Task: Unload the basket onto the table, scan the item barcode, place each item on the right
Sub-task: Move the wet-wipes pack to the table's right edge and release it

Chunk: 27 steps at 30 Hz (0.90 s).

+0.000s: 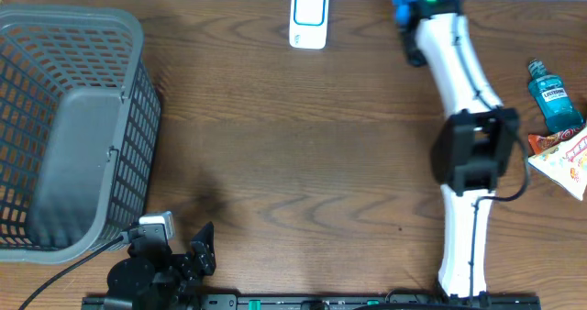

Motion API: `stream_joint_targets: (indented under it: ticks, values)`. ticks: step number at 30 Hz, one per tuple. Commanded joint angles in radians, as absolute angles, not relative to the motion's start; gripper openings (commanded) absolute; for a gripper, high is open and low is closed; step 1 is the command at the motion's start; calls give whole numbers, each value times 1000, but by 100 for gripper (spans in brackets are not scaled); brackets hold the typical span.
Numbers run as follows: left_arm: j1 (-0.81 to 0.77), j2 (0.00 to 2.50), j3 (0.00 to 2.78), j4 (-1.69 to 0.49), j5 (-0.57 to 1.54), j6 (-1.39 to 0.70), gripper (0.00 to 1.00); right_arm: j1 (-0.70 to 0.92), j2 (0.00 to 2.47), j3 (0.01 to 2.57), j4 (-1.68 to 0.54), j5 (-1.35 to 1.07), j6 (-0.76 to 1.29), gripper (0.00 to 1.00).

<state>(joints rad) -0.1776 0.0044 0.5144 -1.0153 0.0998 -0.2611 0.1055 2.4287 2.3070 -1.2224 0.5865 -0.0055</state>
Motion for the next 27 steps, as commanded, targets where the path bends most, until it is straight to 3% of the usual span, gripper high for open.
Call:
stream_joint_targets:
  ticks: [1,14,15,16,18,19,27]
  values:
    - [-173,4,514,-1016,105,-252,86,-18,2424,2212,-1156,532,72,1]
    - [-173,4,514,-1016,105,-252,86,-315,2410,2107,-1061,565,83,2]
    - [-173,4,514,-1016,105,-252,86,-318,2402,2107,-1062,560,102,11]
    - [-173,4,514,-1016,105,-252,86,-321,2391,2107,-1062,536,112,29]
    - [-173,4,514,-1016,105,-252,86,-321,2357,2107,-1053,457,111,83]
    - [-173,4,514,-1016,105,-252,86,-319,2337,2107,-1050,428,111,99]
    - [-173,4,514,-1016,105,-252,86,-261,2054,2107,-1038,278,168,99]
